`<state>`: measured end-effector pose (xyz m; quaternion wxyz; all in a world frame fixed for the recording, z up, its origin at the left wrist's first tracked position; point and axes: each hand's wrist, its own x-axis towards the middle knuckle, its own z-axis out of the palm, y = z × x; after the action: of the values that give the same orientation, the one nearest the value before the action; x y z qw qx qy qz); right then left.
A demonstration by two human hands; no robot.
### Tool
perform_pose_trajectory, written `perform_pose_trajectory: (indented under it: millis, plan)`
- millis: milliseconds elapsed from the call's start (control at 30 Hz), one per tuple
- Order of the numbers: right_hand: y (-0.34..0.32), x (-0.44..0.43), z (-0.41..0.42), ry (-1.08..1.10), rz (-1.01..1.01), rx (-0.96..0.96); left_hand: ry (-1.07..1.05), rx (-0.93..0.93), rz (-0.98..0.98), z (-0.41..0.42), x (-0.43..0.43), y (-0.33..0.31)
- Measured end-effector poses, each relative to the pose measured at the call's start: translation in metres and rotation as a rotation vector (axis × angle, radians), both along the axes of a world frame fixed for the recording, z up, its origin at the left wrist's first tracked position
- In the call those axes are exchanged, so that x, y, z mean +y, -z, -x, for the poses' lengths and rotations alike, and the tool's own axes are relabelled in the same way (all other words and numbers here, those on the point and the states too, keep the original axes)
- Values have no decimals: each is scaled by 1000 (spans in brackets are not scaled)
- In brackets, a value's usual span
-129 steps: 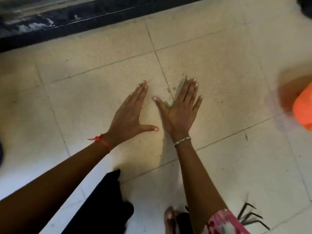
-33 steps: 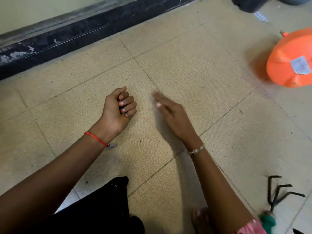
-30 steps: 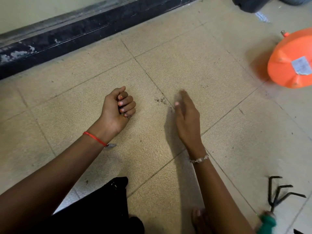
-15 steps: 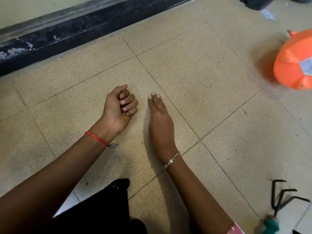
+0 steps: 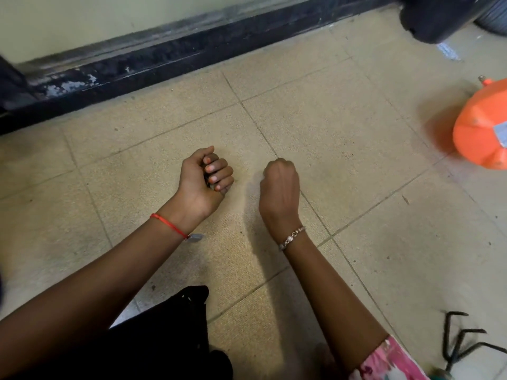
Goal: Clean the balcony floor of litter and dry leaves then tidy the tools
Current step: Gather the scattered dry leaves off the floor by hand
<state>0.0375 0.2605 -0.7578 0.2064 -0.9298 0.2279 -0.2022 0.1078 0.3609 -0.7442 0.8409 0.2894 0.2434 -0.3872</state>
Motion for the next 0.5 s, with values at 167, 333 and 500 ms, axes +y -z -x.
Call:
perform_pose_trajectory:
  millis: [167, 333, 500]
  plan:
    - [-45, -7, -36, 73, -1249, -14, -257, 61, 37, -10, 11, -17]
    - [-76, 27, -64, -304, -1121, 8, -408, 63, 158, -32, 19, -29]
    - [-102, 63, -93, -384, -874, -26, -496, 137, 255, -48, 28, -50]
